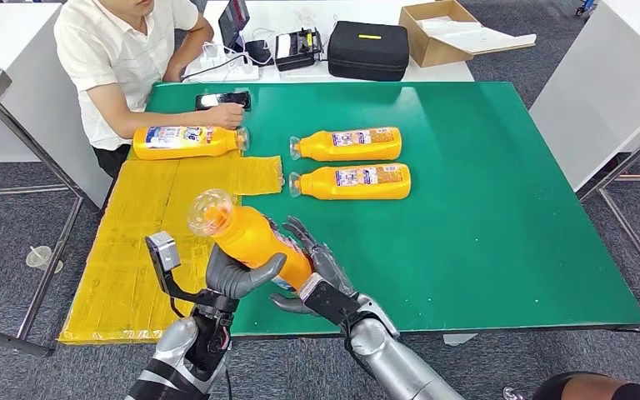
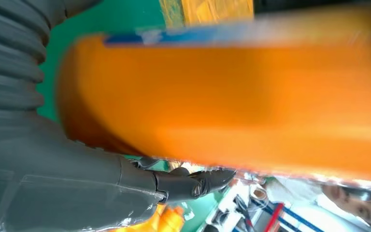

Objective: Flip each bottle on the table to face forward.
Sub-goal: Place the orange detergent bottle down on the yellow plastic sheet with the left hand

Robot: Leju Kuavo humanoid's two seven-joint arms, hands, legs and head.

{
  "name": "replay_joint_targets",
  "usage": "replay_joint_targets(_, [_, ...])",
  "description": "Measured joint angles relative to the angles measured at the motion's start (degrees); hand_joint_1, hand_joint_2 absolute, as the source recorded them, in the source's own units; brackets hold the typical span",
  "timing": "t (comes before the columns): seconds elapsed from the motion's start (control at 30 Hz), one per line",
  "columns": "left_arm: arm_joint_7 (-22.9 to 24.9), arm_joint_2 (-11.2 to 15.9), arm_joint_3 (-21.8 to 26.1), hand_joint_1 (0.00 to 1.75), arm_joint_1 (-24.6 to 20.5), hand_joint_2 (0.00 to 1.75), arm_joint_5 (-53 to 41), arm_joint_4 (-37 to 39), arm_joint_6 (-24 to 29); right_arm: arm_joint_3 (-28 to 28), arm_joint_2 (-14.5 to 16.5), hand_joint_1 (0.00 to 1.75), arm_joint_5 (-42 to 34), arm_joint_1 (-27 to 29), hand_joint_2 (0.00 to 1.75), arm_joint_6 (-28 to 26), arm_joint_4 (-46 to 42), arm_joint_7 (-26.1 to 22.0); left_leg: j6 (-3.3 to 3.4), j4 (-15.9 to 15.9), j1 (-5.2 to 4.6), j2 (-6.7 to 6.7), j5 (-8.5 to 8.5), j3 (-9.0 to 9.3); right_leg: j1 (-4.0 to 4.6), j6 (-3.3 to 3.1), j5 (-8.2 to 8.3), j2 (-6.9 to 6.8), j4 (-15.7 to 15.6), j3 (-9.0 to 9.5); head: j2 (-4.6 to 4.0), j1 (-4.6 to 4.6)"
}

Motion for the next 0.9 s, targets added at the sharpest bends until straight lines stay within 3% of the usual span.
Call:
replay_joint_targets(0.13, [-0.1,1.4,0.0,1.75,-0.6,1.75,-14.7,-0.3,13.1,-2.5,0.7,0.00,4.1,2.8,1.75,-15.6,0.0,0.9,0.00,0.0,0.00,-0.06,0.00,-0.03,0.01,0.00,0.00,-0.02,0.0,0.00,0.00,0.00])
replay_joint_targets(0.23, [0.1,3.8,0.9,1.75,-0.7,1.75,-22.5,-1.5,17.0,-5.9,0.8,0.00,6.3,5.4,1.75,-24.5,-0.6,1.1,0.00,0.0,0.00,-0.06,0.00,-0.05,0.01,0.00,0.00,-0.01,0.0,-0.02,0.00,-0.01])
replay_joint_targets(0.47, [0.6,5.8,1.9,1.75,-0.7,1.75,-26.4,-3.1,18.3,-9.3,0.9,0.00,6.7,7.5,1.75,-26.9,-1.8,0.6,0.00,0.0,0.01,-0.06,0.00,-0.08,0.00,0.00,0.00,-0.02,0.0,-0.04,0.00,0.00])
replay_joint_targets(0.63, [5.6,9.7,2.4,1.75,-1.6,1.75,-44.9,-3.5,23.7,-13.9,1.5,0.00,4.6,9.5,1.75,-33.0,-5.2,-3.7,-0.01,0.0,0.00,0.01,0.01,-0.06,0.01,-0.01,0.01,0.01,0.0,-0.07,0.00,0.00])
replay_joint_targets(0.9, [10.9,14.9,5.4,1.75,-8.0,1.75,-57.7,1.8,17.4,-19.5,1.6,0.00,2.8,12.0,1.75,-33.3,-14.4,-4.3,-0.06,0.0,0.03,0.05,0.09,-0.07,0.02,-0.01,0.01,0.01,0.0,-0.09,0.00,0.00])
